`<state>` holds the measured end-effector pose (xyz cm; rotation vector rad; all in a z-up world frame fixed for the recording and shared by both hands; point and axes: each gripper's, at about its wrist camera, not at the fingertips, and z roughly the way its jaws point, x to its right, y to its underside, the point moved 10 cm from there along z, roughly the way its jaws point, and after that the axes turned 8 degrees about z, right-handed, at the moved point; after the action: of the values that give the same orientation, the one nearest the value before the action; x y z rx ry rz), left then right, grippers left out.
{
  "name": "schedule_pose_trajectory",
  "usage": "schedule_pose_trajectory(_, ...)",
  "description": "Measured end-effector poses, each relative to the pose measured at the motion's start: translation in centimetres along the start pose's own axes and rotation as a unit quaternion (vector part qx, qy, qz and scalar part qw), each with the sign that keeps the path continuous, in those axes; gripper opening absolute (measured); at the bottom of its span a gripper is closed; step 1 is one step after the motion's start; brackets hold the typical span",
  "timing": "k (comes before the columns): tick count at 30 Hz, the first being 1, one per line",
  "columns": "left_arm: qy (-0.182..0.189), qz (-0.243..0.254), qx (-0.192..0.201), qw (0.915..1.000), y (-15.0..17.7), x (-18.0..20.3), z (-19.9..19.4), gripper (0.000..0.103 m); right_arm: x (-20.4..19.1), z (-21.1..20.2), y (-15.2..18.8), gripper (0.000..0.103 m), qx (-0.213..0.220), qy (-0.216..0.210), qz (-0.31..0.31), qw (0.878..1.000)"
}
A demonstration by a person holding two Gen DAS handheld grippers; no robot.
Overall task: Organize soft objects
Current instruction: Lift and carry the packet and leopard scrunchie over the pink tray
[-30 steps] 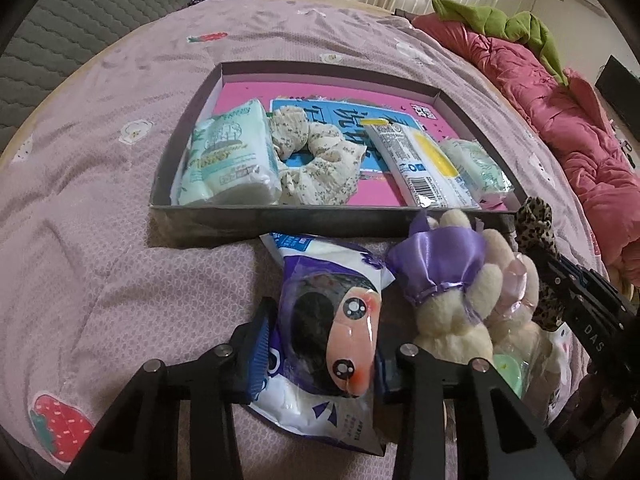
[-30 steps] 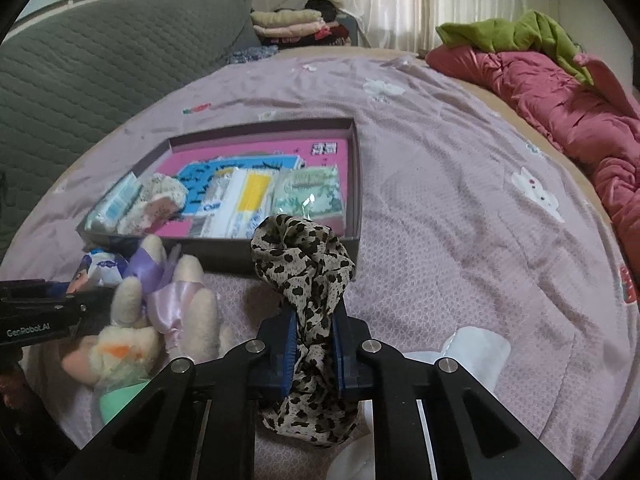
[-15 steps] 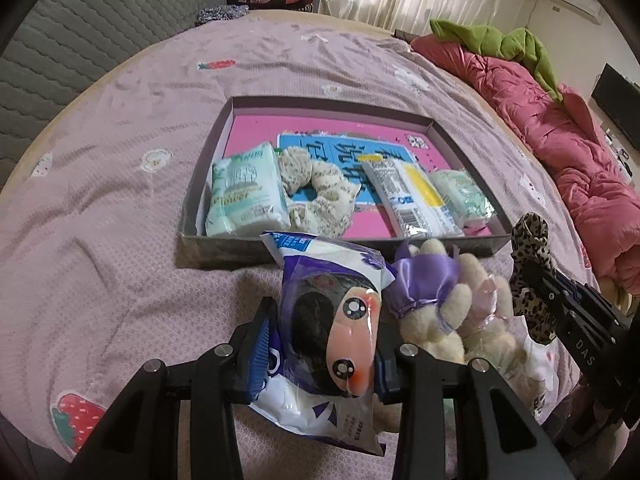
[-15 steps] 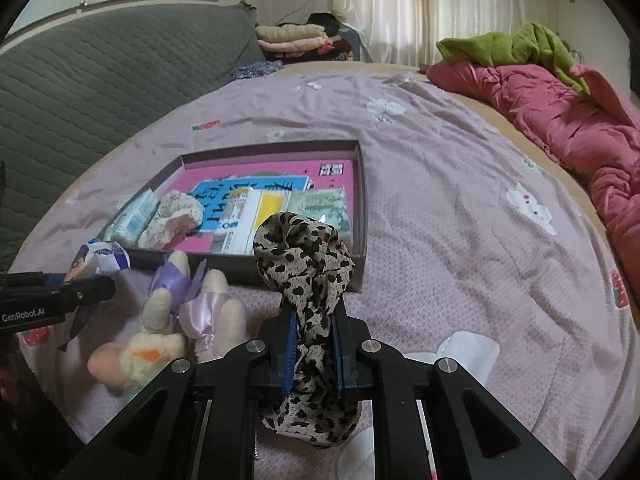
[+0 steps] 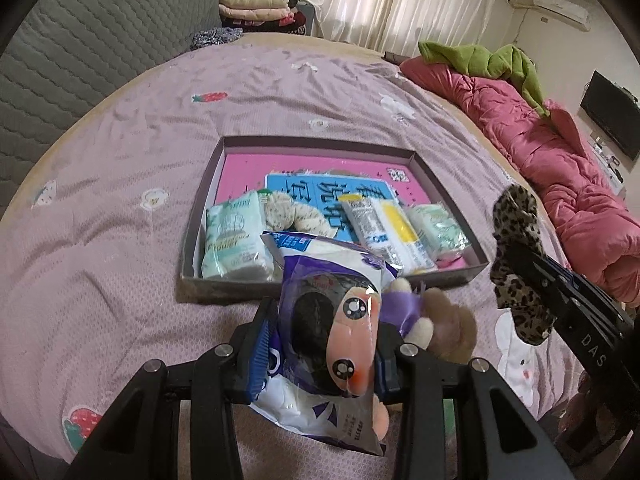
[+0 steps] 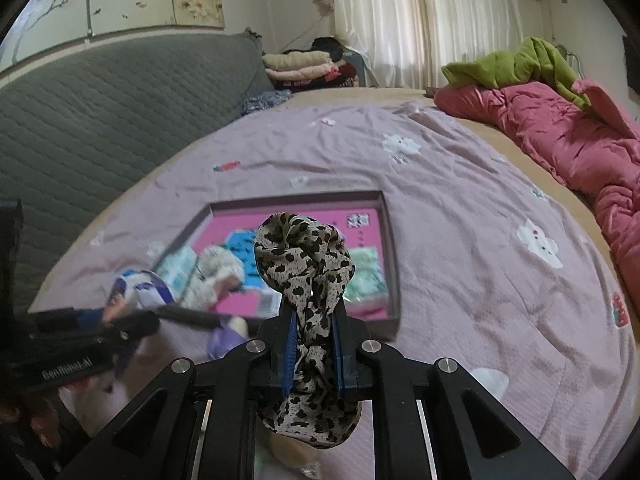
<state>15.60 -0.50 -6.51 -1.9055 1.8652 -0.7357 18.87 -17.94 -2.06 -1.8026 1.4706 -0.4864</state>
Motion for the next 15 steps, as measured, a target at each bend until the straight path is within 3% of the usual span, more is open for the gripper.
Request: schedule_pose_trajectory(15, -0.024, 0.004, 0.023, 0.9995, -2.9, 0.1, -0.3, 0.041, -1.7, 2.1, -2.8, 0.015, 0.021, -0.019, 0.014, 0.999)
